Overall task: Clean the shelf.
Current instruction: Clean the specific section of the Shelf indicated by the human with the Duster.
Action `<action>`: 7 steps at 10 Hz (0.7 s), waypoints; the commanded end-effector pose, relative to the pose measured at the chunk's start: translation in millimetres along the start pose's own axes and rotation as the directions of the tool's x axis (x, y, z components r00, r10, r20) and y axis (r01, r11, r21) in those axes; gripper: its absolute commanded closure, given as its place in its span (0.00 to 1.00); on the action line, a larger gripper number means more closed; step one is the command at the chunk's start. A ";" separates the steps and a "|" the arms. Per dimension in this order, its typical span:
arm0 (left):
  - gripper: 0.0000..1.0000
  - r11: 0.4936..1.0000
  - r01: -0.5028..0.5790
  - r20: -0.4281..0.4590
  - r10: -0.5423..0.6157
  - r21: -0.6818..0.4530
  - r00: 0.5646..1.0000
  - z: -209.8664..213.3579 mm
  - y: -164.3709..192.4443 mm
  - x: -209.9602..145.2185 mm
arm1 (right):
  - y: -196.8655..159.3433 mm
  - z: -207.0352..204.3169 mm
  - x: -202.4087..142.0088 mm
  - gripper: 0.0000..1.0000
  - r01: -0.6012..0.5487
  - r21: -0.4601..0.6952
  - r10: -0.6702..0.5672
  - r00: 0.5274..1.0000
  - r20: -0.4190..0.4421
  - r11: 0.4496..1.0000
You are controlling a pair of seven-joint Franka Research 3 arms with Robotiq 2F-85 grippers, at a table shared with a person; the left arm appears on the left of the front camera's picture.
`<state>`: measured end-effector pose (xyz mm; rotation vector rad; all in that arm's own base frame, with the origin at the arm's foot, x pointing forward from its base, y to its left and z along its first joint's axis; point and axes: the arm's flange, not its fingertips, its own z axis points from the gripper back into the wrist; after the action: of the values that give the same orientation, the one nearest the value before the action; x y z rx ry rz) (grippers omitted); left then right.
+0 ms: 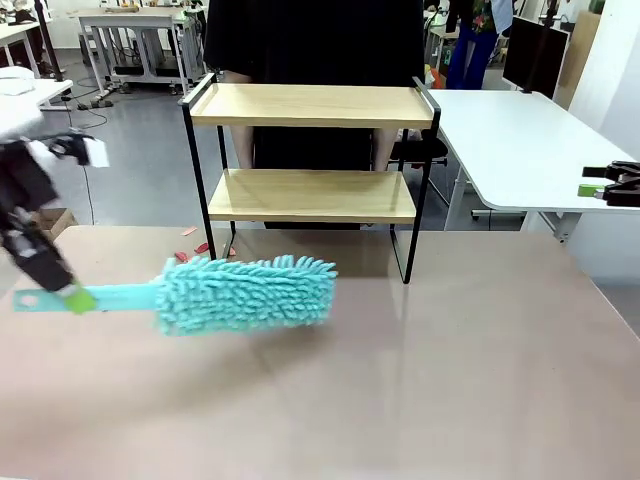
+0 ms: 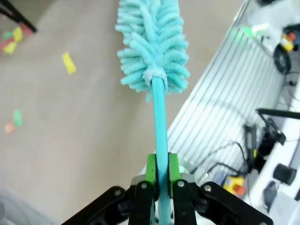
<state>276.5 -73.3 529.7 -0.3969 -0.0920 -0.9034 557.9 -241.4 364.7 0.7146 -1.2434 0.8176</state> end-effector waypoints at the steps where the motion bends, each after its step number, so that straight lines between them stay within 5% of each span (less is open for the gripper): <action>1: 0.87 0.998 -0.001 -0.103 0.008 0.062 0.995 43.0 -18.4 6.5 | 0.9 -1.2 3.1 0.00 -0.004 0.000 0.004 1.000 0.002 1.000; 5: 0.87 0.993 0.071 -0.286 -0.040 0.098 0.957 75.7 -45.5 15.0 | 0.9 -1.2 3.1 0.00 -0.004 0.000 0.004 1.000 0.002 1.000; 7: 0.87 0.995 0.042 -0.237 -0.020 0.086 0.971 70.3 -48.6 11.7 | 0.9 -1.2 3.1 0.00 -0.004 0.000 0.004 1.000 0.002 1.000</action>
<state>251.3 -91.4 614.7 -0.1674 0.0924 -0.9895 557.8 -241.5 364.7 0.7144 -1.2435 0.8174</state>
